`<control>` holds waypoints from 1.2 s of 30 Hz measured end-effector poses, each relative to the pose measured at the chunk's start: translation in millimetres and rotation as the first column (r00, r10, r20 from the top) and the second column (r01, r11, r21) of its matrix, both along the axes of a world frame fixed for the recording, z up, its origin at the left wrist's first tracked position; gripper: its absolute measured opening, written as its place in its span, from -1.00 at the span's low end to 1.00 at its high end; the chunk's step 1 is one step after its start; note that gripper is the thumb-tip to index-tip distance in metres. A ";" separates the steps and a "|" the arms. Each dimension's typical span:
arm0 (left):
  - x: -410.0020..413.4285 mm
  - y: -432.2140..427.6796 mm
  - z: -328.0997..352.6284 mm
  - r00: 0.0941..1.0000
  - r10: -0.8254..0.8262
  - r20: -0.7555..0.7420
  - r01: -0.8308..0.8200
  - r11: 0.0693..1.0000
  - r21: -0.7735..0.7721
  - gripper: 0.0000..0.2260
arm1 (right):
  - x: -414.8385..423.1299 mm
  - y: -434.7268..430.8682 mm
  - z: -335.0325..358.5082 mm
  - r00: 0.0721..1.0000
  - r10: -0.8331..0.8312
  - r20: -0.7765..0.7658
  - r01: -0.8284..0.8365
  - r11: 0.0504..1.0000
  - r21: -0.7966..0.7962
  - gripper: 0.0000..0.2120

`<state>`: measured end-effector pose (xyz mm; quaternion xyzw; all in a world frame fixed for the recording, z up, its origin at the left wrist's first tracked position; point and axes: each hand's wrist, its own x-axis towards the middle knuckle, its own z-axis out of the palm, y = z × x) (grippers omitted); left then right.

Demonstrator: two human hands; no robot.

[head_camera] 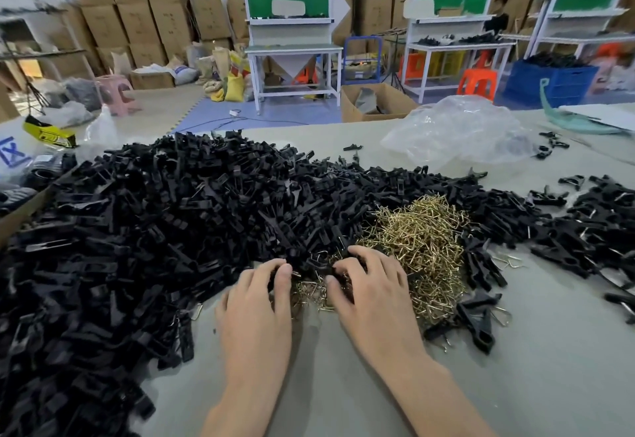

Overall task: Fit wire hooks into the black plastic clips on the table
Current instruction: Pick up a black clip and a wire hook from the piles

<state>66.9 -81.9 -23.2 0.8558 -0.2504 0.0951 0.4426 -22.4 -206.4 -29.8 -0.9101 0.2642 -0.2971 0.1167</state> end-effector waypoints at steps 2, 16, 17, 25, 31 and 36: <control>0.7 -0.4 -1.1 0.998 0.038 0.046 -0.036 0.999 -0.028 -0.63 | -1.6 -0.6 2.8 0.999 0.011 0.044 -0.012 1.000 0.027 -0.74; -1.5 -1.7 -1.7 0.997 -0.025 -0.069 0.012 0.983 -0.181 -0.82 | -9.9 3.3 16.6 0.954 0.211 0.212 -0.271 0.908 0.318 -0.81; -2.0 -1.2 -1.1 0.995 -0.040 -0.092 0.021 0.979 -0.205 -0.85 | -10.6 3.6 17.2 0.948 0.209 0.242 -0.289 0.881 0.374 -0.83; -11.6 -3.6 9.0 0.967 -0.171 -0.189 0.056 0.865 -0.498 -0.87 | -7.9 0.0 23.4 0.879 0.056 0.474 -0.409 0.602 0.686 -0.88; -7.4 -5.6 14.5 0.951 -0.183 -0.248 -0.027 0.753 -0.658 -0.89 | -9.9 -5.2 26.2 0.847 0.026 0.531 -0.472 0.496 0.729 -0.81; -9.5 -3.5 13.5 0.960 -0.175 -0.218 0.003 0.787 -0.617 -0.84 | -8.2 -1.0 22.1 0.872 0.144 0.467 -0.471 0.509 0.721 -0.82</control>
